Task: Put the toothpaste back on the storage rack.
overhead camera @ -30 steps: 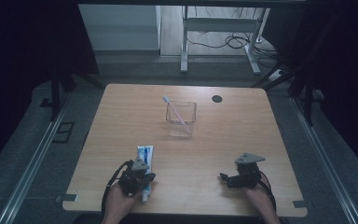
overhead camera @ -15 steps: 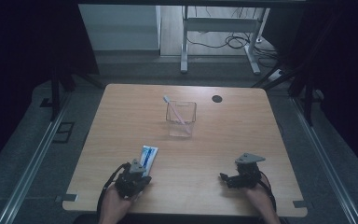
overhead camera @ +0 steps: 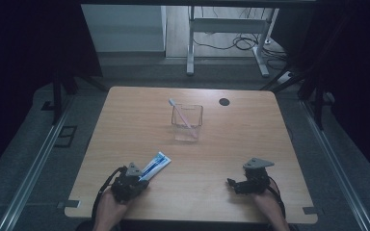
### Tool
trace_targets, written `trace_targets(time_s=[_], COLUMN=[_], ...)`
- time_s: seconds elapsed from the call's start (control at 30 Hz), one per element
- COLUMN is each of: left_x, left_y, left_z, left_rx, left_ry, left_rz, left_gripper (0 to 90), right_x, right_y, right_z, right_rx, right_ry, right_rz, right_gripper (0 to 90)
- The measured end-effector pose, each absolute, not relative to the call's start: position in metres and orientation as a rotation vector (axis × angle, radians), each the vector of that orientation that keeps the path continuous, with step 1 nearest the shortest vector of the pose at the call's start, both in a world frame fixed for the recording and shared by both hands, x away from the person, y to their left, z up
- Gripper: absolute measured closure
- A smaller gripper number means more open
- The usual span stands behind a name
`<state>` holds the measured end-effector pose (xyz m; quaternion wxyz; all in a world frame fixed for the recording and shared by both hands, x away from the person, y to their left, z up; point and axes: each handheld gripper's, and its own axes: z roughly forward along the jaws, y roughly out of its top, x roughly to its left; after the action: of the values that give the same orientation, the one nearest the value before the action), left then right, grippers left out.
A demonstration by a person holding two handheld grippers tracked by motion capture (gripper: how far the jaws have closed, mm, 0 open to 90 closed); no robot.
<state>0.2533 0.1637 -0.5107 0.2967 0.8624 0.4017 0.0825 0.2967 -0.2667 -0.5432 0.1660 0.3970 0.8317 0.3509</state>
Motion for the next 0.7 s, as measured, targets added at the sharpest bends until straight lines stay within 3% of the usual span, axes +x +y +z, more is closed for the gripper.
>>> trace_targets(time_s=[0.27,0.43,0.7], left_x=[0.258,0.266,0.284], left_y=[0.165,0.167,0.17], left_z=[-0.498,-0.489,-0.493], left_rx=[2.291,2.326,2.364], left_ry=[1.052,1.068,1.121], left_rz=[0.211,0.273,0.232], left_gripper=[73.0,63.1,49.0], right_x=[0.297,0.297,0.297], right_y=[-0.267,-0.267,-0.267], right_z=[-0.543,-0.543,-0.543], right_rx=[1.129,1.129,1.13], right_ry=[2.369,2.369,2.369], right_rz=[0.999,0.999,0.999], right_gripper=[5.9,5.9,5.9])
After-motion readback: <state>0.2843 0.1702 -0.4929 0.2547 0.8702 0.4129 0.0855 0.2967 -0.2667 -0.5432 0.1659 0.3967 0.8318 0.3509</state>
